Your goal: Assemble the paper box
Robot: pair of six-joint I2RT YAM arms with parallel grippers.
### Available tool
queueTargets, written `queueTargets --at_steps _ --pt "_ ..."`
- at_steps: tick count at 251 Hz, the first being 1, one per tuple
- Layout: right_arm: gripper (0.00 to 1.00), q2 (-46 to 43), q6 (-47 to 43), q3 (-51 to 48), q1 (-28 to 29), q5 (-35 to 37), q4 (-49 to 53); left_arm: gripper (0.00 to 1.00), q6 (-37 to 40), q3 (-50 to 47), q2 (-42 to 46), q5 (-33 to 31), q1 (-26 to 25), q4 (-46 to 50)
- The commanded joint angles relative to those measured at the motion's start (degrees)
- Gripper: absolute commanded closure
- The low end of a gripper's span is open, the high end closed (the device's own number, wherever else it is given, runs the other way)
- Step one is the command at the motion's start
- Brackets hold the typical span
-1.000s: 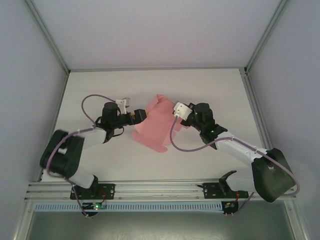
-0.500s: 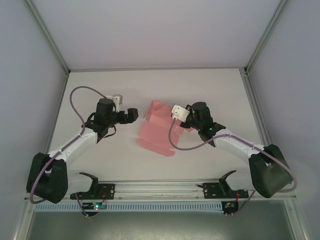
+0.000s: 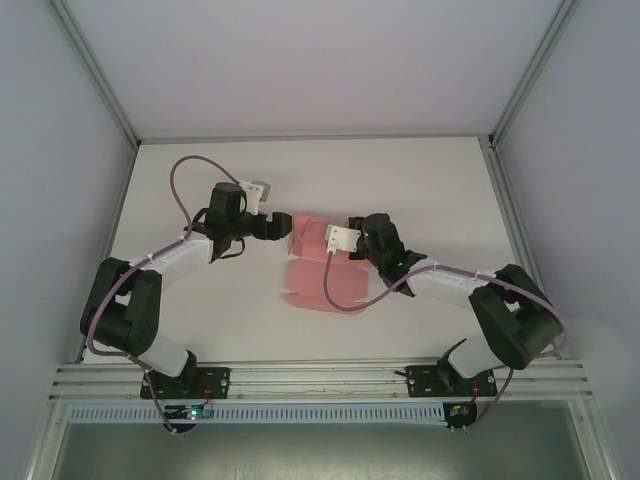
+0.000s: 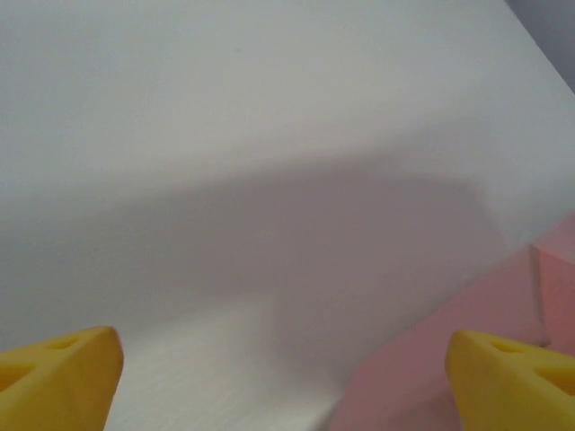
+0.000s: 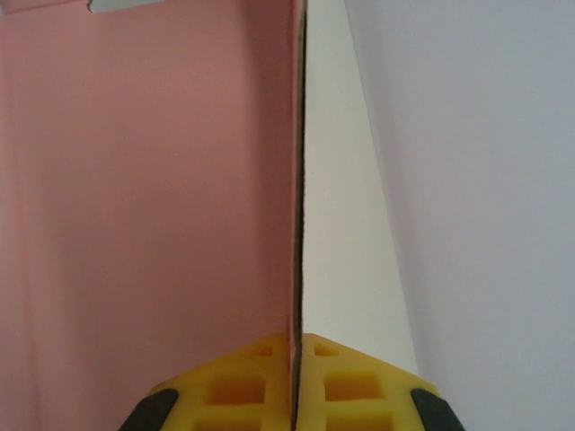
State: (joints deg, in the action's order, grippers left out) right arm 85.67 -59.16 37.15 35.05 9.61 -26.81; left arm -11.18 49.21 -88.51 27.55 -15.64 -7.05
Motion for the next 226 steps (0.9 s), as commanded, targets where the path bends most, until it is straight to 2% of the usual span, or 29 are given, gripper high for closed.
queueTargets --at_steps 1,25,58,78,118,145,158,171,208,226 --pt "1.00 1.27 -3.12 -1.15 0.67 3.12 -6.42 0.13 5.76 -2.34 -1.06 8.84 0.53 -5.27" --pt "1.00 1.60 -4.13 -1.32 1.06 3.06 -6.64 0.21 6.45 -3.66 -3.06 13.73 0.36 -8.41" --pt "1.00 2.67 -6.97 -1.38 2.37 5.92 -6.15 0.34 7.98 -3.55 -5.52 15.29 -1.30 -9.84" --pt "1.00 3.21 -7.57 -1.53 3.13 6.85 -5.39 0.40 9.14 -4.09 -5.88 14.71 -3.17 -11.42" --pt "1.00 3.98 -7.34 -0.83 5.08 9.11 -3.52 0.40 10.33 -5.47 -5.94 9.66 -6.52 -14.68" --pt "1.00 4.07 -5.66 0.24 6.06 8.94 -0.94 0.45 8.38 -6.75 -7.98 3.36 -8.45 -21.44" --pt "1.00 4.16 -4.75 1.00 6.41 8.84 1.08 0.52 7.60 -6.77 -9.13 0.76 -9.33 -23.82" --pt "1.00 4.34 -4.54 1.23 6.82 9.06 1.69 0.53 7.54 -6.50 -9.89 -2.44 -10.53 -24.97" --pt "1.00 4.64 -3.90 1.77 7.62 9.49 3.93 0.53 8.66 -7.87 -10.78 -20.63 -16.02 -29.06" --pt "1.00 4.59 -3.16 1.90 7.92 9.01 5.22 0.58 7.16 -8.08 -11.79 -26.84 -17.53 -30.13"
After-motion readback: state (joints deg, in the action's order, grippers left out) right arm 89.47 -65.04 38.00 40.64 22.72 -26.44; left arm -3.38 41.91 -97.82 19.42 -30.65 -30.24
